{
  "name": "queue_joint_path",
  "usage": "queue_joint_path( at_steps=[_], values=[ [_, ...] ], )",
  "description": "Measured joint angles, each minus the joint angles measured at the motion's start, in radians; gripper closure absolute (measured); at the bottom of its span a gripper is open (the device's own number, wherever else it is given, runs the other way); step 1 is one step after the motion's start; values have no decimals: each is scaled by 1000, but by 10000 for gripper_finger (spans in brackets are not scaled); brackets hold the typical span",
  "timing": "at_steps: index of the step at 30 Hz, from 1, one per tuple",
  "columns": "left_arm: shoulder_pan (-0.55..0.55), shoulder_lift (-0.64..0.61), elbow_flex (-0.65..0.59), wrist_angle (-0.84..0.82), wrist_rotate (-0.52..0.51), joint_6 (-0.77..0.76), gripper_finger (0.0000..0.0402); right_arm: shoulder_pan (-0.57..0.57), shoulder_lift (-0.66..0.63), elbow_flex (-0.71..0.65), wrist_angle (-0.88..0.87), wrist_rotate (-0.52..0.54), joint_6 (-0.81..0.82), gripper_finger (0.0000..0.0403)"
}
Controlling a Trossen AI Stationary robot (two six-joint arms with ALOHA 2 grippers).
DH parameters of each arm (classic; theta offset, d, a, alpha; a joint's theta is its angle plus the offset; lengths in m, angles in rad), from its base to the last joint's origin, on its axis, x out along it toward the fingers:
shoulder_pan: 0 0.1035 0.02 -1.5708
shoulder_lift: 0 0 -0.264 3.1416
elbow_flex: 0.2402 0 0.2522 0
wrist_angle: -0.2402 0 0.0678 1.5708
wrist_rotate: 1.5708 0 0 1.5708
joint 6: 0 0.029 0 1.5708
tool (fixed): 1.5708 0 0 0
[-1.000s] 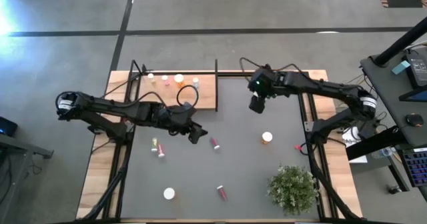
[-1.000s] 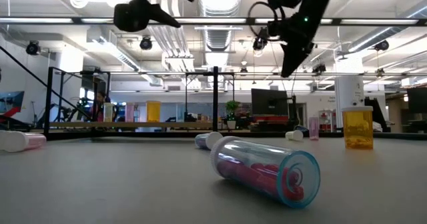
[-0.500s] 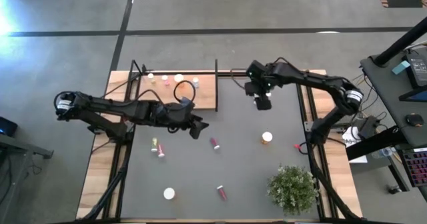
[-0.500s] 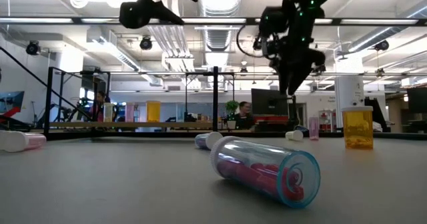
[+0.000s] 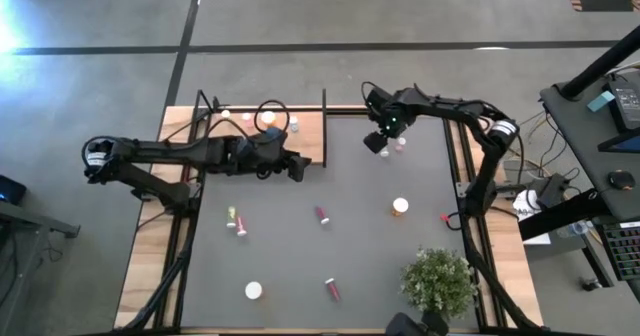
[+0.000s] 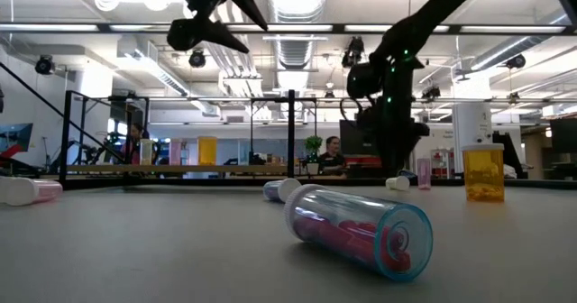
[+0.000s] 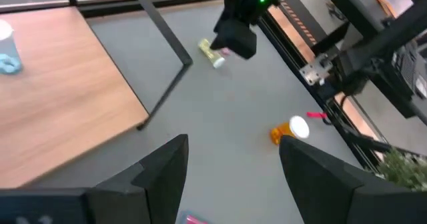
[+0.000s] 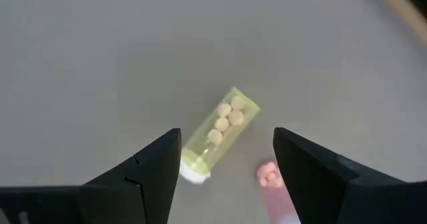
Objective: Pick and place medicine bottles onto shelf by color
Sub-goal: Put the right yellow pill bottle on the shelf aligned with the other yellow pill bottle
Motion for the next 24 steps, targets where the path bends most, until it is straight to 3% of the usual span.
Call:
queue_joint_path(
  at_steps=[12,17,24],
  values=[
    [14,-1,0,-2,19,9,182,1,75,1,56,51,176,175],
    [13,-10,0,-3,84,10,182,1,95,1,60,51,187,175],
    [13,-15,-2,-3,91,10,182,1,98,1,61,51,190,198]
  ],
)
